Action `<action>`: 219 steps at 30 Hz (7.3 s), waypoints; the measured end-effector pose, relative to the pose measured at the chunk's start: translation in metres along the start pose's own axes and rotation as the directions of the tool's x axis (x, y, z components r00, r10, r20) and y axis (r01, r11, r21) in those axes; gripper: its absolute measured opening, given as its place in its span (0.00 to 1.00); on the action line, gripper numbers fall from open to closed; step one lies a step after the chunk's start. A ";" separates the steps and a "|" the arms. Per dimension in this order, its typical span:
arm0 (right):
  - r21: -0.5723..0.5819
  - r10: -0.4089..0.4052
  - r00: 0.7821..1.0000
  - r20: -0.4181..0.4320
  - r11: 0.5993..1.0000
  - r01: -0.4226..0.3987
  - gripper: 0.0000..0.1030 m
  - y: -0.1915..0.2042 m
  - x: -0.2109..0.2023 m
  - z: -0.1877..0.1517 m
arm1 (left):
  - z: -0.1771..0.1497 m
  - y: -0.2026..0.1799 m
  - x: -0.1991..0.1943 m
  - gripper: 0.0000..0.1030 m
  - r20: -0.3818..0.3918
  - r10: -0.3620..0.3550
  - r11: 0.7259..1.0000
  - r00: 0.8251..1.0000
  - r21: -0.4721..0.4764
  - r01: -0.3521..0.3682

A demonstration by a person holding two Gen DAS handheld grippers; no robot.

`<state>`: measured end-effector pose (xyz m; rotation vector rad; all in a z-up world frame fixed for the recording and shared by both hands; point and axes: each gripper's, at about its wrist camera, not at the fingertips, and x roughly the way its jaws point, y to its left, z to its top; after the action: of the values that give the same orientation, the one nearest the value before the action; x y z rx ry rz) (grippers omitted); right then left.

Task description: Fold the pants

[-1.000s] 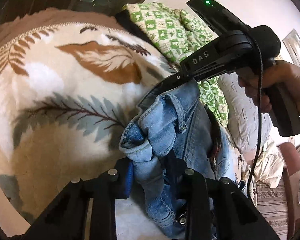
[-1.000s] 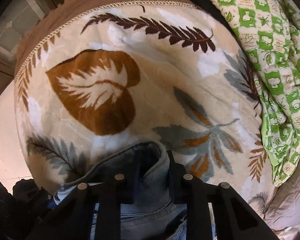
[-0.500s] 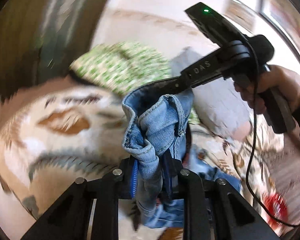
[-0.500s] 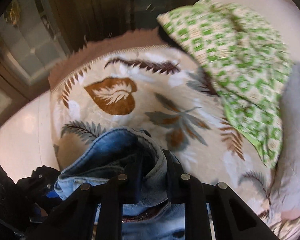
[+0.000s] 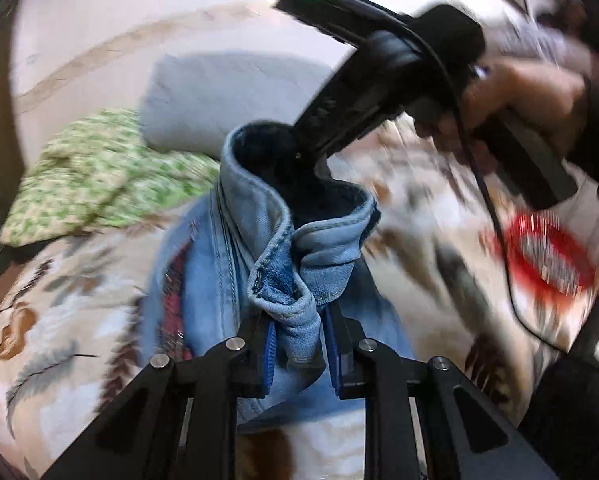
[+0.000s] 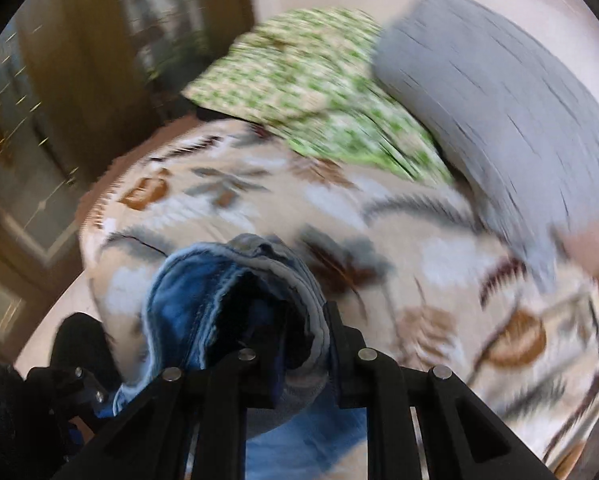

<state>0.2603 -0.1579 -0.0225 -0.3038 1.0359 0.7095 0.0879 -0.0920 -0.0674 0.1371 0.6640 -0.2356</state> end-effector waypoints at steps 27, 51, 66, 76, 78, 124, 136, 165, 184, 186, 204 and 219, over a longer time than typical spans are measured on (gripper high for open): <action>0.194 -0.183 0.983 -0.031 0.963 0.185 0.87 -0.075 0.002 -0.081 | -0.017 0.021 -0.030 1.00 -0.043 -0.123 0.992 0.991 0.012 0.123; 0.681 0.172 0.972 0.158 0.694 -0.234 1.00 -0.021 0.035 -0.156 | -0.004 0.178 0.088 1.00 -0.227 -0.463 0.790 0.857 -0.544 0.283; 0.682 0.212 0.954 0.210 0.667 -0.299 0.54 -0.018 0.076 -0.156 | -0.019 0.166 0.104 0.36 -0.211 -0.569 0.731 0.795 -0.572 0.372; 0.561 0.119 0.952 0.282 0.784 -0.265 0.35 0.010 0.037 -0.135 | 0.019 0.155 0.058 0.22 -0.145 -0.509 0.794 0.848 -0.460 0.398; 0.519 0.094 0.942 0.323 0.815 -0.259 0.35 0.013 0.020 -0.121 | 0.034 0.162 0.042 0.22 -0.095 -0.491 0.803 0.866 -0.435 0.407; 0.473 -0.157 0.963 0.219 0.880 0.036 0.91 -0.003 0.025 -0.089 | -0.009 0.180 0.017 0.95 -0.097 -0.003 0.998 0.995 -0.067 -0.004; 0.422 -0.244 0.945 0.216 0.897 0.135 0.93 0.017 0.019 -0.051 | -0.032 0.133 0.007 0.99 -0.017 0.148 0.918 0.989 0.374 -0.131; 0.487 0.070 0.985 0.156 0.863 -0.139 0.33 -0.023 0.081 -0.019 | -0.075 0.099 0.023 0.99 0.022 0.159 0.714 0.987 0.688 -0.131; 0.488 0.072 0.984 0.163 0.861 -0.144 0.05 -0.034 0.077 -0.024 | -0.072 0.101 0.019 0.18 0.009 0.136 0.793 0.991 0.599 -0.114; 0.488 0.072 0.981 0.180 0.859 -0.153 0.05 -0.039 0.072 -0.029 | -0.075 0.100 0.015 0.15 0.012 0.136 0.788 0.991 0.605 -0.115; 0.495 0.089 0.979 0.182 0.852 -0.170 0.24 -0.048 0.058 -0.045 | -0.075 0.105 0.003 0.53 0.013 0.107 0.816 0.994 0.570 -0.095; 0.331 0.051 0.944 0.325 0.929 -0.164 0.94 0.008 0.000 -0.134 | 0.037 0.207 0.013 0.93 -0.070 -0.177 0.979 0.982 -0.114 0.168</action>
<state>0.1641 -0.2251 -0.0878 0.1783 0.8606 0.6312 0.1733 0.0985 -0.0362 -0.0150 0.7673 -0.3620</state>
